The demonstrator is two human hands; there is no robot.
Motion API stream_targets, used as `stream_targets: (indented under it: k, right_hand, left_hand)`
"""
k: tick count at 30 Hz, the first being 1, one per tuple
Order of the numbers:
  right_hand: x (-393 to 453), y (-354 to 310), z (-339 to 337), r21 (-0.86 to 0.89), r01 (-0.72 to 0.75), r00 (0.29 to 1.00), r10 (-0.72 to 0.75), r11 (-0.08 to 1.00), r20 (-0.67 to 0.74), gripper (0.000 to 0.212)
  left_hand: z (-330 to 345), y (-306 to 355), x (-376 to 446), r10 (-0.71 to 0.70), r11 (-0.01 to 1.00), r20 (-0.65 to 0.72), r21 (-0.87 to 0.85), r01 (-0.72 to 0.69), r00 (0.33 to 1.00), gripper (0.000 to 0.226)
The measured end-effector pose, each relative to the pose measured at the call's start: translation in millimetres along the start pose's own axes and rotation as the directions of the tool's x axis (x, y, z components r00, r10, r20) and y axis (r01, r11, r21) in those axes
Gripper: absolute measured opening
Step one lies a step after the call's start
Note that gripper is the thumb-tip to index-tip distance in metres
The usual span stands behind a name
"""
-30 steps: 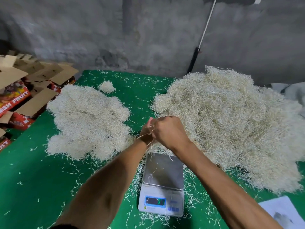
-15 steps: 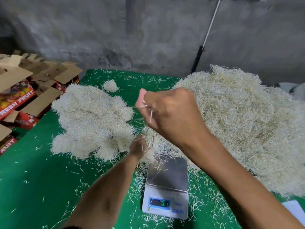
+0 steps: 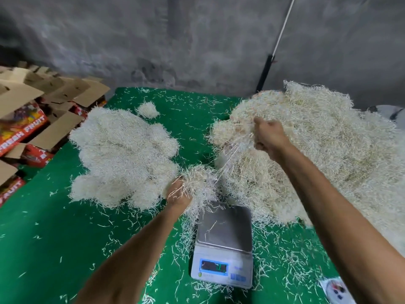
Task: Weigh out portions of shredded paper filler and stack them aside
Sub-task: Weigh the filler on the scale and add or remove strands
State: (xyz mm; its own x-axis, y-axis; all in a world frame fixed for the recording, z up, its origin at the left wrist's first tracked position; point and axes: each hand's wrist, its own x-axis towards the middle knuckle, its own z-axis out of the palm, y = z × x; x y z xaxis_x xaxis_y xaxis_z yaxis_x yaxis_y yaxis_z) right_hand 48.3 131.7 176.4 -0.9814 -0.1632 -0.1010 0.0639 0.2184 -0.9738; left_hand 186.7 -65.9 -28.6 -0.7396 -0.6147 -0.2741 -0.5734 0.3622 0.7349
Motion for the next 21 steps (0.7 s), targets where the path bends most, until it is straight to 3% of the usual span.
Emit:
stream_targets:
  k: [2,4,5,7,9,11,13,15,17,19,21]
  right_hand:
    - [25.5,3.3,-25.6,0.218,-0.03,0.981,0.071,0.975,-0.183,0.03]
    - [40.1,11.2,-40.7,0.301,-0.029,0.977,0.091,0.953,-0.195,0.028]
    - [42.5,18.7,-43.3,0.222,-0.065,0.984,0.1,0.973,-0.149,0.033]
    - [41.5,40.6,-43.2,-0.23,-0.154,0.987,0.139,0.961,-0.083,0.061]
    - [33.8,62.0,-37.4,-0.599,-0.097,0.994,0.05,0.795,-0.095,0.079]
    - [23.8,76.0,-31.5,-0.734,-0.013,0.978,-0.145,0.679,-0.152,0.069]
    - [12.0,83.5,-23.4,-0.733,0.1,0.938,-0.31,0.673,-0.157,0.051]
    - [-2.8,88.8,-7.0,-0.521,0.237,0.964,-0.264,0.82,0.023,0.044]
    - [-24.5,98.0,16.3,-0.324,0.168,0.937,-0.049,0.931,0.345,0.054]
    - [-42.9,113.8,36.3,-0.407,0.157,0.861,0.078,0.9,0.503,0.066]
    - [-53.7,134.5,46.7,-0.418,0.073,0.837,0.173,0.905,0.52,0.068]
  left_hand:
    - [-4.7,-6.3,3.9,0.025,0.999,-0.018,0.04,-0.024,1.0,0.044]
    - [-9.2,-12.3,4.7,-0.017,0.997,0.001,0.077,0.017,1.0,0.046]
    - [-9.4,-15.7,6.0,-0.072,0.995,0.032,0.078,0.07,0.997,0.049]
    - [-7.8,-16.7,6.9,-0.17,0.981,0.125,0.12,0.155,0.978,0.049]
    - [-4.5,-11.0,7.2,-0.155,0.985,0.124,0.095,0.143,0.98,0.051]
    - [-0.4,-5.6,7.3,-0.102,0.994,0.105,0.056,0.097,0.989,0.058]
    - [3.3,-0.5,6.3,-0.089,0.995,0.122,0.058,0.083,0.988,0.055]
    - [7.4,5.3,4.5,-0.085,0.993,0.166,0.096,0.07,0.982,0.041]
    - [10.4,14.9,-1.4,-0.09,0.99,0.232,0.131,0.061,0.968,0.034]
    - [10.7,24.0,-11.6,-0.076,0.971,0.307,0.238,0.001,0.949,0.028]
    - [9.4,27.7,-18.1,-0.021,0.973,0.357,0.221,-0.062,0.934,0.023]
